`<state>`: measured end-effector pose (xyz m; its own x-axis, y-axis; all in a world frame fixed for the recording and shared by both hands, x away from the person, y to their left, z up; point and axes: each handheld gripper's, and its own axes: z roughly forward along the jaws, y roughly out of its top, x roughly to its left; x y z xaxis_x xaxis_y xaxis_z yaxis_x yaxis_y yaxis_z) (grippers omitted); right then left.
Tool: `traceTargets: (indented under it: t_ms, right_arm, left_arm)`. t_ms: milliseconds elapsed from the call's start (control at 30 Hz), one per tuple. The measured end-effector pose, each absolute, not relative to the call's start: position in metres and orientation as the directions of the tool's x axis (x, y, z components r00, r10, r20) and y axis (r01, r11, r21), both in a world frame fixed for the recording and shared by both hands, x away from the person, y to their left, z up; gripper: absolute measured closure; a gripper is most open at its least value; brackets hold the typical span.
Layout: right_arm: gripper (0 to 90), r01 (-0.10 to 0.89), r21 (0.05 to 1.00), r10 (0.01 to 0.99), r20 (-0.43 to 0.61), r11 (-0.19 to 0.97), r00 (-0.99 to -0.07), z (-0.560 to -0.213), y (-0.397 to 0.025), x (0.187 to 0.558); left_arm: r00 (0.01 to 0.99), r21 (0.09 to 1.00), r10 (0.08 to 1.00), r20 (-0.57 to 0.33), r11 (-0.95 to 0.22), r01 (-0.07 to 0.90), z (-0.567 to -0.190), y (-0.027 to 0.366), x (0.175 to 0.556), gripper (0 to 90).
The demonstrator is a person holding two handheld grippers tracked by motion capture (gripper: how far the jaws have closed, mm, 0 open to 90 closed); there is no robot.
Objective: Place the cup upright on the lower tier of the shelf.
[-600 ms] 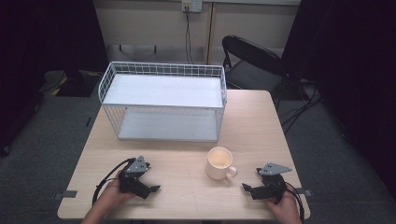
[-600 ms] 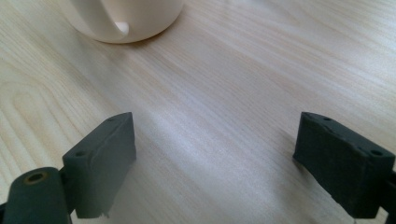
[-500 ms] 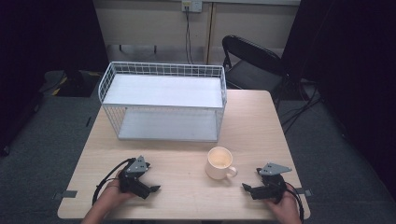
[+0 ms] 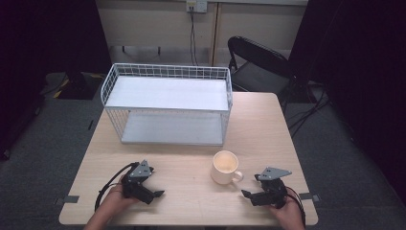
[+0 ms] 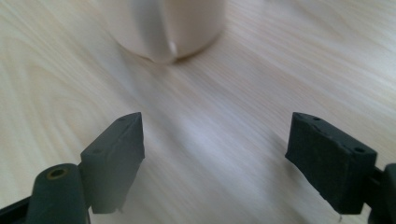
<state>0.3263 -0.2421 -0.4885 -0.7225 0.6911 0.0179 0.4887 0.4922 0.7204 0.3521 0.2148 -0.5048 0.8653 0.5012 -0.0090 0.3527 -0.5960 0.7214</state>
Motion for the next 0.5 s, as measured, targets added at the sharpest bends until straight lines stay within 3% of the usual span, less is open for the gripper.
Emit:
traceTargets:
  t_ms: [133,367,500]
  right_arm:
    - [22.1,0.481,0.733,0.689,0.023,0.481,-0.724,-0.484,-0.235,0.327]
    - [39.0,0.482,0.733,0.673,0.044,0.48,-0.738,-0.478,-0.222,0.329]
    - [42.5,0.472,0.739,0.675,0.033,0.48,-0.737,-0.474,-0.22,0.33]
  left_arm:
    - [0.865,0.721,0.501,-0.009,-0.596,0.353,-0.505,0.215,0.352,2.6]
    - [0.865,0.721,0.501,-0.009,-0.596,0.353,-0.505,0.215,0.352,2.6]
    - [0.865,0.721,0.501,-0.009,-0.596,0.353,-0.505,0.215,0.352,2.6]
